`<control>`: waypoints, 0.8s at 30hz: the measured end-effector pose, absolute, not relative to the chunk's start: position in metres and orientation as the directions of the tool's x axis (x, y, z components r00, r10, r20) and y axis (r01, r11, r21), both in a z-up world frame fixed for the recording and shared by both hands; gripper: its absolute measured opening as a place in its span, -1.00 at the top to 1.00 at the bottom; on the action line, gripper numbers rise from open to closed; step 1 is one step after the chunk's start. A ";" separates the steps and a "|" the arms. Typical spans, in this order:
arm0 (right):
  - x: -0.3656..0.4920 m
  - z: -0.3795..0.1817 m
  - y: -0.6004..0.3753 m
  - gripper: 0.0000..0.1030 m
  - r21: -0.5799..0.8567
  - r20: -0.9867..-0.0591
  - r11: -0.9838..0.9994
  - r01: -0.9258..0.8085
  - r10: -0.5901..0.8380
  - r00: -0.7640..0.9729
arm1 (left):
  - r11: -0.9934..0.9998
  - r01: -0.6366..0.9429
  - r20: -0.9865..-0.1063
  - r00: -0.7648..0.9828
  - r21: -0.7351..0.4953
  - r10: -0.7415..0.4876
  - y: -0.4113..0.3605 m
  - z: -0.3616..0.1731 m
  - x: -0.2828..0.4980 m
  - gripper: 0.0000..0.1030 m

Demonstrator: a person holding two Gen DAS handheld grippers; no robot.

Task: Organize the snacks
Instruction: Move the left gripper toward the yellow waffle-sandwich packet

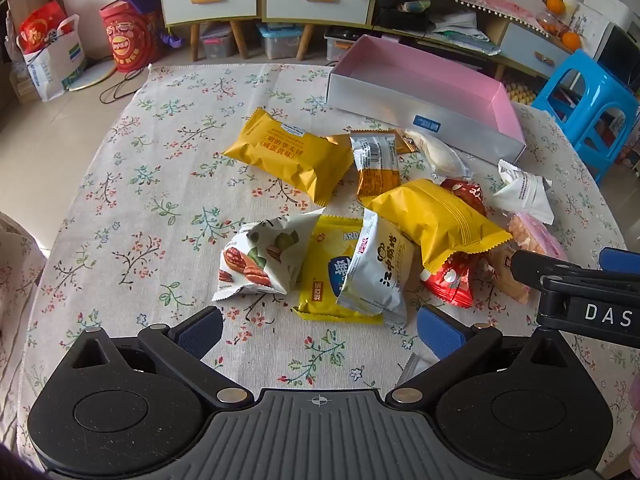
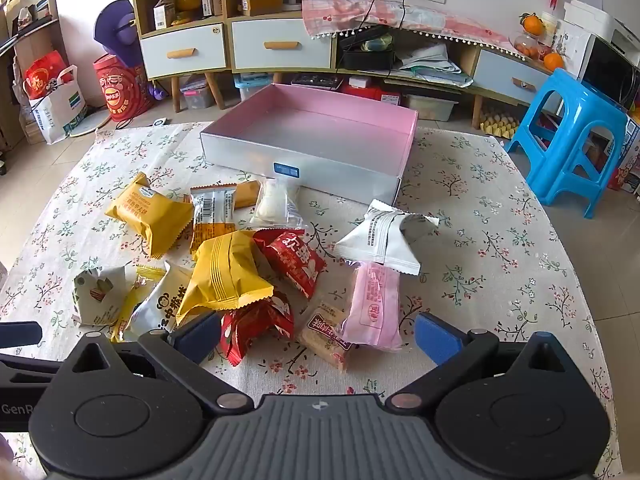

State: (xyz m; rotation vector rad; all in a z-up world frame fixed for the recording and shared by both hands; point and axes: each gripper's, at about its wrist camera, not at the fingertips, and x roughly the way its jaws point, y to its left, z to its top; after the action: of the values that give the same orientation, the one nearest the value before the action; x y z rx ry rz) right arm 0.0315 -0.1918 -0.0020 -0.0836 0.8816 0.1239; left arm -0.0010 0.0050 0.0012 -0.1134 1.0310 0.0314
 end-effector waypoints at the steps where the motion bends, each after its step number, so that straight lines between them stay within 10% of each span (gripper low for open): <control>1: 0.031 -0.002 -0.192 -0.79 -0.026 -0.772 0.989 -0.143 0.071 0.631 | 0.994 -0.079 -0.857 0.514 -0.079 -0.027 0.005 0.001 -0.001 -1.00; 24: 0.031 -0.002 -0.191 -0.79 -0.027 -0.772 0.989 -0.143 0.071 0.632 | 0.994 -0.078 -0.859 0.512 -0.074 -0.023 0.007 0.001 0.001 -1.00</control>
State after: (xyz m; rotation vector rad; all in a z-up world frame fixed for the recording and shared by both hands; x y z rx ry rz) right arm 0.0310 -0.1907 -0.0019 -0.0883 0.8787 0.1226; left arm 0.0006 0.0075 0.0010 -0.1079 1.0337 0.0332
